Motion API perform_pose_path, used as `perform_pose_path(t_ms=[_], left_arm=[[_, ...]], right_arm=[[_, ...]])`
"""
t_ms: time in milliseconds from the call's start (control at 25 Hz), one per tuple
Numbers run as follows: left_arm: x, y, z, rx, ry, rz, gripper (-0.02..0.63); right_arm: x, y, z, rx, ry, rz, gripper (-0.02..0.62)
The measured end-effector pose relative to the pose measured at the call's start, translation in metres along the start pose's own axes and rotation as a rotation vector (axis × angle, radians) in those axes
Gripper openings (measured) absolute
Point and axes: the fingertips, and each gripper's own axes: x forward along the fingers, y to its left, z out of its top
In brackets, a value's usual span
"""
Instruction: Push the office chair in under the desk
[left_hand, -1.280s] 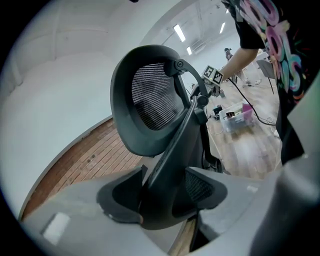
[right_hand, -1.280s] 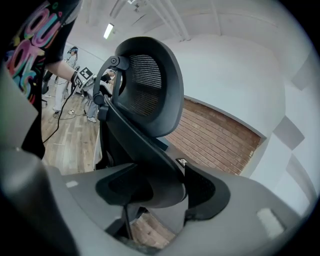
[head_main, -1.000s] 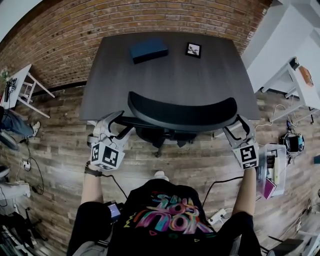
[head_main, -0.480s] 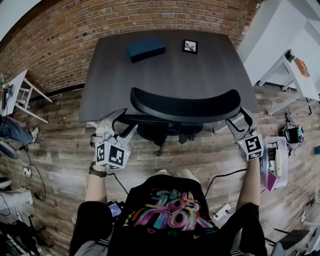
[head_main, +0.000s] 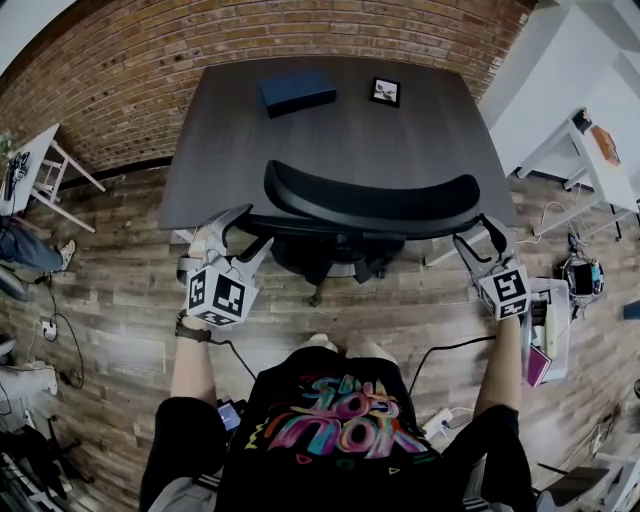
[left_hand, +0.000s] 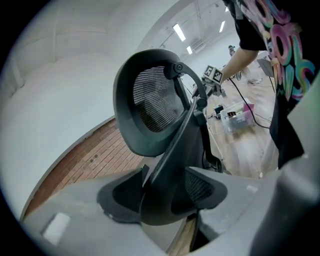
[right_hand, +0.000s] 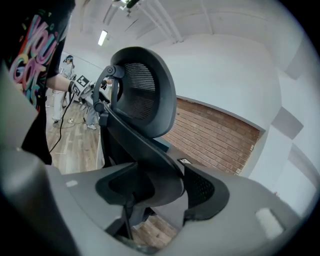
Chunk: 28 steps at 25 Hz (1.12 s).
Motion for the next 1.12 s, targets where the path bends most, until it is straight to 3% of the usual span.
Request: perform_pose_path(t_ms=[160,360,720,880,1120], left_arm=[[-0.014,0.003,0.007,-0.11,-0.035,0.059,0.267],[-0.033,0.003,0.016,-0.2,-0.084,0.093,0.267],[-0.048,-0.026,0.046,-0.423,-0.204,0.048,0.247],[-0.049,-0.041,0.056,-0.547,-0.253,0.023,0.201],[-0.053,-0.044,0.066,-0.575,-0.316,0.033,0.105]], right_arm=[[-0.015,0.004,-0.001,0.124,-0.065,-0.008,0.272],[-0.026,0.03,0.017,0.185,-0.139,-0.017,0.267],[-0.04,0.094,0.071,0.243,-0.284,0.048,0.164],[-0.038,0.126,0.092,0.277,-0.34,0.094,0.139],[-0.032,0.152,0.1,0.355,-0.356,0.043,0.067]])
